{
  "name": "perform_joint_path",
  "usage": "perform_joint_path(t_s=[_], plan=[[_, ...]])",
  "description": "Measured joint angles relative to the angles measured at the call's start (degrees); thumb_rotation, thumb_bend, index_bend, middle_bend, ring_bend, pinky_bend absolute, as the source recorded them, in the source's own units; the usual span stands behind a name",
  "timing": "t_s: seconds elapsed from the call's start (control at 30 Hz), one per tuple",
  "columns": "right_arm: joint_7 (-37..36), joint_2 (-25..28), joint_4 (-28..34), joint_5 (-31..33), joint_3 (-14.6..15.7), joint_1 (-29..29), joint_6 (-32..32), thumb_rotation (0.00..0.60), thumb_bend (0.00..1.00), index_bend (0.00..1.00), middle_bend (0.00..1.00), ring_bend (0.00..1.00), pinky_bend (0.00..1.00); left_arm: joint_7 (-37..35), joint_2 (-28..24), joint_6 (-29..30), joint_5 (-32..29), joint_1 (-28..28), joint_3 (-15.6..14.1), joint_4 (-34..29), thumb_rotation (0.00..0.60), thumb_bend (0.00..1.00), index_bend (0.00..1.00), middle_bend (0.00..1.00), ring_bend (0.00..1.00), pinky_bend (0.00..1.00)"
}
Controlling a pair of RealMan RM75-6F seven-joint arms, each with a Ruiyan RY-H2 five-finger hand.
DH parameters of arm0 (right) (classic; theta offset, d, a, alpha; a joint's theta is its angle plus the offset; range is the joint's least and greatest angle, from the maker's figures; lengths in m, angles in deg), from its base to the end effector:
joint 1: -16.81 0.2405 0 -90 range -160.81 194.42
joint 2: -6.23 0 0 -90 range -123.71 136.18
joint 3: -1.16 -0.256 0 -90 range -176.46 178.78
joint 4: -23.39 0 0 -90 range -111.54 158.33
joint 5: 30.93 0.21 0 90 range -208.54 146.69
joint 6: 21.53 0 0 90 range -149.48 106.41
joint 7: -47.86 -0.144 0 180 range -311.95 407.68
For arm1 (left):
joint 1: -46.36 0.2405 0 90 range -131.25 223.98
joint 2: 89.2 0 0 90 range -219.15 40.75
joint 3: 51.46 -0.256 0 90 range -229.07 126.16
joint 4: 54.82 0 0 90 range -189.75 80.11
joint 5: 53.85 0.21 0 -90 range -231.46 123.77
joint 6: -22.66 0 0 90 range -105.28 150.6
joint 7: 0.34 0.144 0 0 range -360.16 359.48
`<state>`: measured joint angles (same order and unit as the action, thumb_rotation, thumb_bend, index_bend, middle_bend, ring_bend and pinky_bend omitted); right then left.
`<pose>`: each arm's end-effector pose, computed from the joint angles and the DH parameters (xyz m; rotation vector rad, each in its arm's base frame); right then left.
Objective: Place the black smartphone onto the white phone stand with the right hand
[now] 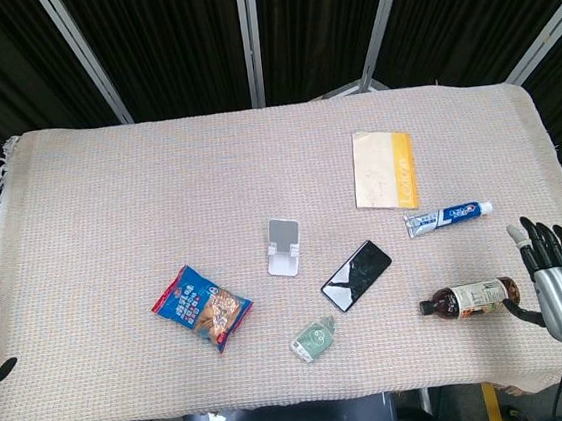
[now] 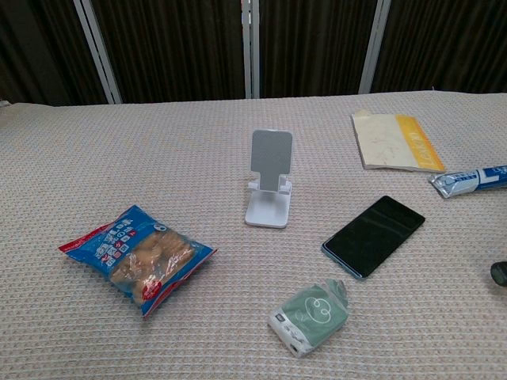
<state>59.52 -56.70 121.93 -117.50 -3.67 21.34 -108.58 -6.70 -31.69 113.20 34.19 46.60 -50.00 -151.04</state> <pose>-0.2857 -0.1844 0.1650 1.3941 -0.7653 0.8644 -0.3113 0.1479 0.1962 -1.3059 -0.9332 -0.9528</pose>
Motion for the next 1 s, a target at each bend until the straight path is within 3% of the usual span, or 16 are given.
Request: perform_joint_path(t_s=[0.3, 0.5, 0.63, 0.77, 1.0], plan=[[0.1, -0.3, -0.2, -0.2, 0.5, 0.6, 1.7, 0.600, 0.00, 0.00, 0.00, 0.00, 0.00, 0.9, 0.3, -0.7, -1.0, -0.2, 0.1, -0.2, 0.600, 0.00, 0.00, 0.00, 0.00, 0.00], [-0.3, -1.4, -3.2, -3.9, 1.4, 4.7, 7.4, 0.600, 0.00, 0.00, 0.00, 0.00, 0.00, 2.0, 0.9, -2.7, -2.2, -1.0, 0.4, -0.1, 0.600, 0.00, 0.00, 0.00, 0.00, 0.00], [-2.4, -2.3, -6.4, -7.9, 1.7, 11.2, 15.0, 0.600, 0.00, 0.05, 0.07, 0.00, 0.02, 2.7, 1.6, -3.6, -3.8, -1.4, 0.9, 0.7, 0.600, 0.00, 0.00, 0.00, 0.00, 0.00], [-7.5, -3.2, -9.8, -12.4, 2.0, 19.3, 22.7, 0.600, 0.00, 0.12, 0.18, 0.07, 0.12, 2.6, 2.8, -4.5, -5.7, -2.0, 1.9, 2.1, 0.600, 0.00, 0.00, 0.00, 0.00, 0.00], [-15.9, -8.0, -18.5, -18.9, 2.8, 30.9, 31.5, 0.600, 0.00, 0.19, 0.23, 0.13, 0.16, 3.9, 3.7, -5.6, -7.9, -2.4, 2.5, 2.9, 0.600, 0.00, 0.00, 0.00, 0.00, 0.00]])
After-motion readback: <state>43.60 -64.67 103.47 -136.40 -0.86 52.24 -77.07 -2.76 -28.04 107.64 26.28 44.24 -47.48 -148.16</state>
